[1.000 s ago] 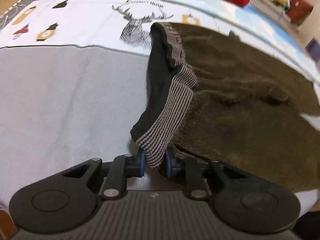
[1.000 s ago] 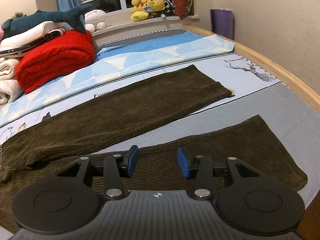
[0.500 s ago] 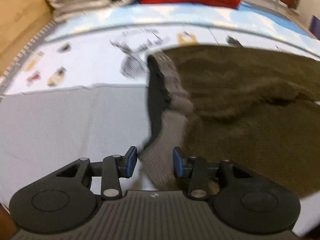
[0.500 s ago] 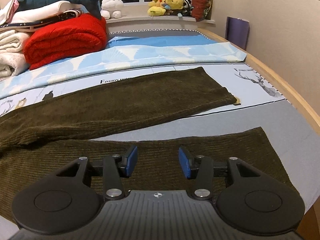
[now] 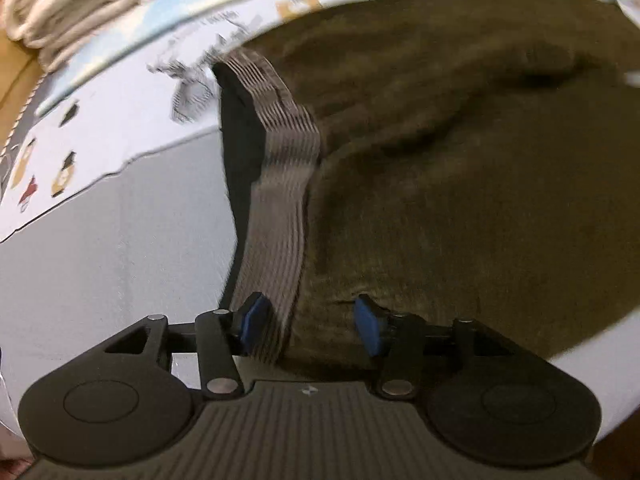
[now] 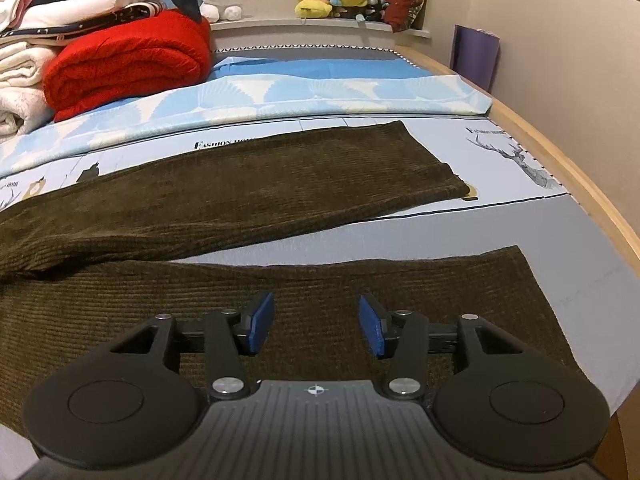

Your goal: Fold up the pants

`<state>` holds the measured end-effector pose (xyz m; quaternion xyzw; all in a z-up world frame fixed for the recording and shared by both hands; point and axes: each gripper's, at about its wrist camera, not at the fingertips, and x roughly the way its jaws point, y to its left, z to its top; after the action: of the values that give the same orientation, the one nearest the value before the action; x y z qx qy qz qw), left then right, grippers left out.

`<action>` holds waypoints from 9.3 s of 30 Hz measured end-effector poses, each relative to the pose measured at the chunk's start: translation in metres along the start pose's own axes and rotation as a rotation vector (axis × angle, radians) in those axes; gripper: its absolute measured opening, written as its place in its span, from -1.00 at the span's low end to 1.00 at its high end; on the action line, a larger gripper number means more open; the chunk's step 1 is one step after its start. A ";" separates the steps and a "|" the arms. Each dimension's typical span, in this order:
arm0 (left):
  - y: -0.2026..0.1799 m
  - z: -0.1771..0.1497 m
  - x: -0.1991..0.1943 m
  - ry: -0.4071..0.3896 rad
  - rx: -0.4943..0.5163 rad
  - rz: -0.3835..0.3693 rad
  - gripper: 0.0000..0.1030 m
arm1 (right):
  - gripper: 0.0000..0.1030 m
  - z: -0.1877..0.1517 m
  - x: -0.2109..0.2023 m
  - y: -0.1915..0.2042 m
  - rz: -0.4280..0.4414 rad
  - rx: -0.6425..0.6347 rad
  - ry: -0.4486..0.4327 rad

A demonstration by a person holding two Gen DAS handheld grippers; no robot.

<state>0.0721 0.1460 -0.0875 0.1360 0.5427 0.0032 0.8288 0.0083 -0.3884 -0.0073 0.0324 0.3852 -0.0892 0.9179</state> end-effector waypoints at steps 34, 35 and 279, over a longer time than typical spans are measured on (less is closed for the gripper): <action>0.008 -0.002 0.007 -0.026 0.053 0.015 -0.22 | 0.02 0.003 0.001 0.014 0.004 -0.042 -0.006; 0.012 0.001 0.003 -0.047 0.014 -0.002 -0.21 | 0.02 0.003 0.002 0.015 0.004 -0.043 -0.006; 0.083 0.018 0.006 0.052 -0.759 -0.189 -0.44 | -0.04 -0.086 0.049 -0.273 -0.081 1.148 0.090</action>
<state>0.1025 0.2230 -0.0676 -0.2310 0.5339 0.1307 0.8028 -0.0695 -0.6521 -0.1002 0.5142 0.3147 -0.3177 0.7318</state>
